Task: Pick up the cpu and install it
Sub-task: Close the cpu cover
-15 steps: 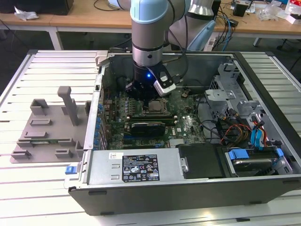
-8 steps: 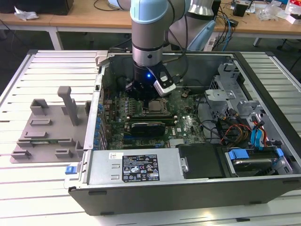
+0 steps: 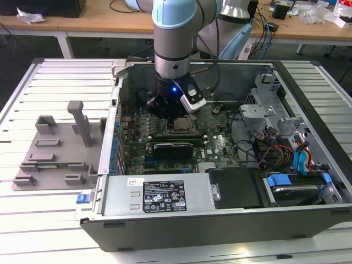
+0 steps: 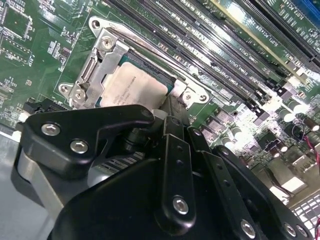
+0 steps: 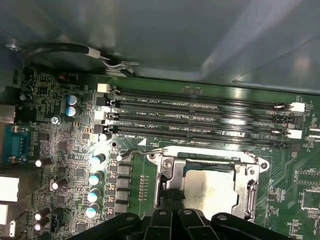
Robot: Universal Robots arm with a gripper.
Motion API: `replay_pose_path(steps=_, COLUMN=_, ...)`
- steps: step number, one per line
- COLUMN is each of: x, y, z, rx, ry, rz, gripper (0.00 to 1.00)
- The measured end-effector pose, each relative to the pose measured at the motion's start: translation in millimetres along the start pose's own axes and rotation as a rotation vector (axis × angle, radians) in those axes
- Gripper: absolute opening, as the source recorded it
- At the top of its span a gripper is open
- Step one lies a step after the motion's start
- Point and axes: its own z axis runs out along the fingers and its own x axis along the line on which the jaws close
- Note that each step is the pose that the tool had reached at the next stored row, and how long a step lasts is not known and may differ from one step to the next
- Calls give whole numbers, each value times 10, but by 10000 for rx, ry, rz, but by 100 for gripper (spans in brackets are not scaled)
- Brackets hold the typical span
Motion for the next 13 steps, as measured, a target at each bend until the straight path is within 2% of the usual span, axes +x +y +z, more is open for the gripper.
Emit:
replay_pose_path(steps=2, x=0, y=-2, z=0, rx=1, ry=0, rz=-29, gripper=11)
replay_pose_path(steps=8, x=-2, y=-3, z=-81, rx=0, ry=-9, rz=-30, gripper=11)
replay_pose_path(steps=11, x=-4, y=-4, z=-224, rx=0, ry=-12, rz=-29, gripper=11)
replay_pose_path(steps=13, x=-5, y=-5, z=-292, rx=1, ry=-13, rz=-30, gripper=11)
